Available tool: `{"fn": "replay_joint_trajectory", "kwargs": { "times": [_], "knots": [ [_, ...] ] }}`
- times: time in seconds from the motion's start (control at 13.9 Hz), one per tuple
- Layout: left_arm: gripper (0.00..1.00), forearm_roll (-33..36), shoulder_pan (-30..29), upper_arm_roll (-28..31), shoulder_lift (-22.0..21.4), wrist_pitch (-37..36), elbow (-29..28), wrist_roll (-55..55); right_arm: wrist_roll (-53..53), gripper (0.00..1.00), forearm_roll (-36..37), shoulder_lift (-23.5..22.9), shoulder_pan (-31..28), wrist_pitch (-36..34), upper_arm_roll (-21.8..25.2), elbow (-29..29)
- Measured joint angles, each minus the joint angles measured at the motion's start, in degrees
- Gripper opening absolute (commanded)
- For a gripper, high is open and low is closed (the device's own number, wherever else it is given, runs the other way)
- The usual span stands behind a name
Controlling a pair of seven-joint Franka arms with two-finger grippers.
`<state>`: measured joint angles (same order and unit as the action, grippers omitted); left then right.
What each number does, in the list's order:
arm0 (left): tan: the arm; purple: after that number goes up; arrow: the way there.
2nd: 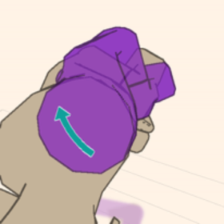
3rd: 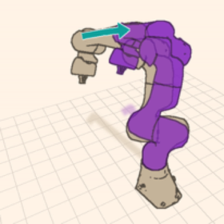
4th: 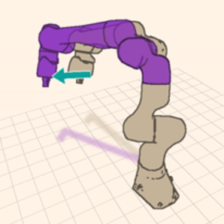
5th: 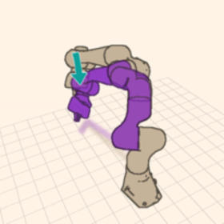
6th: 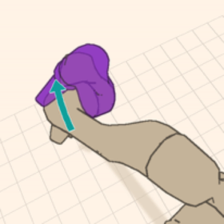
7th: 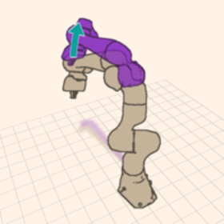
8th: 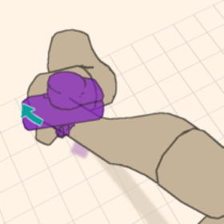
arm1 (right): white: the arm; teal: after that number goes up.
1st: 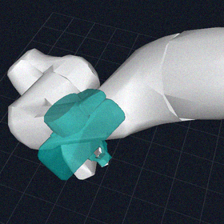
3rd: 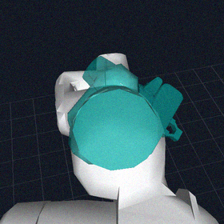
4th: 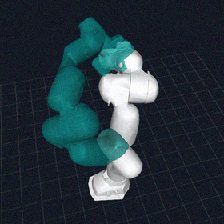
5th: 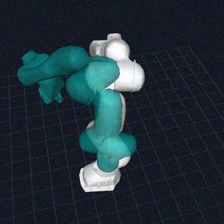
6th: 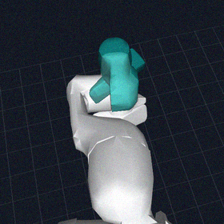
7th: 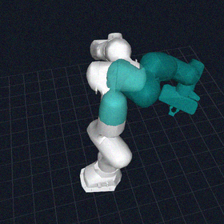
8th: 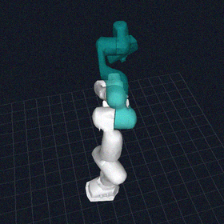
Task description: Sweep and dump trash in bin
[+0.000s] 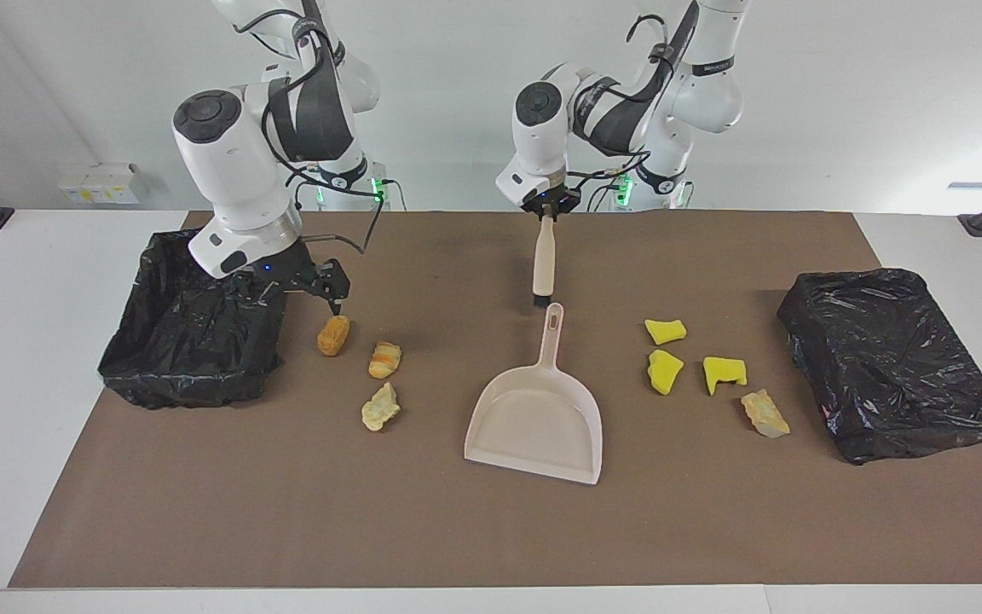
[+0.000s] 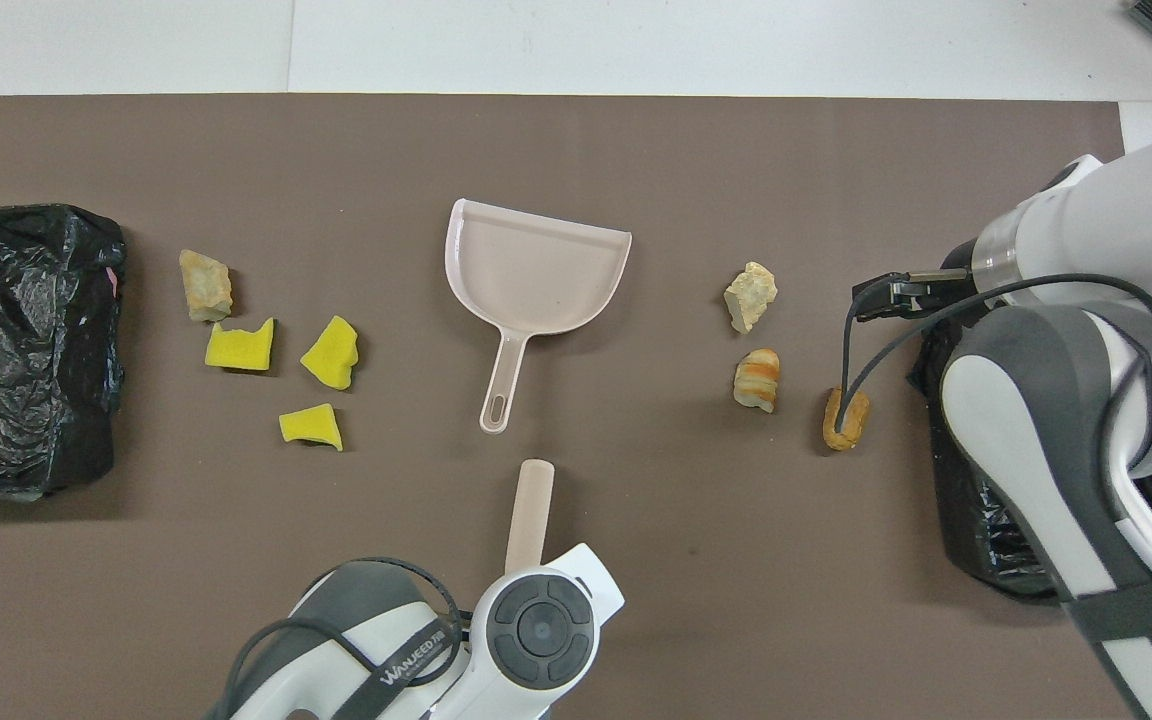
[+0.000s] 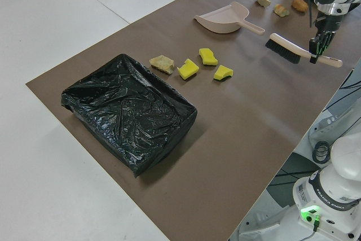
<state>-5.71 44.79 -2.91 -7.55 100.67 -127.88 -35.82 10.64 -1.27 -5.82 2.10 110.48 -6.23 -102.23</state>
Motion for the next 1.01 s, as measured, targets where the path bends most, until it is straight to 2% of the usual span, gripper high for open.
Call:
{"fn": "replay_joint_trajectory", "kwargs": {
  "times": [0.14, 0.29, 0.5, 0.72, 0.87, 1.01],
  "knots": [
    [0.00, 0.09, -4.46, 0.13, -3.89, -7.67, 0.24, 2.85, 6.10, 1.00, 0.04, -0.66, 4.08, 1.98, -0.09, -0.01],
    [0.00, 0.79, -11.11, 0.29, -7.74, -12.28, 0.25, 8.72, 12.96, 1.00, 0.83, -1.89, 8.81, 4.95, -0.19, 0.25],
    [0.00, 5.22, -23.25, 0.69, -10.22, -13.55, 1.46, 16.00, 23.48, 1.00, 2.15, -4.93, 15.91, 6.32, -0.21, 2.73],
    [0.00, 8.58, -33.34, 0.80, -6.79, -12.62, 6.19, 20.56, 35.91, 1.00, 5.71, -9.73, 22.45, 9.38, -0.18, 6.14],
    [0.00, 9.01, -38.96, 0.84, -1.95, -10.31, 11.92, 23.97, 42.17, 1.00, 8.24, -13.83, 25.72, 11.59, -0.09, 9.86],
    [0.00, 9.88, -42.03, 0.85, 4.34, -9.22, 18.50, 26.33, 47.58, 1.00, 12.60, -18.63, 28.72, 12.60, 0.02, 14.32]
  ]
}}
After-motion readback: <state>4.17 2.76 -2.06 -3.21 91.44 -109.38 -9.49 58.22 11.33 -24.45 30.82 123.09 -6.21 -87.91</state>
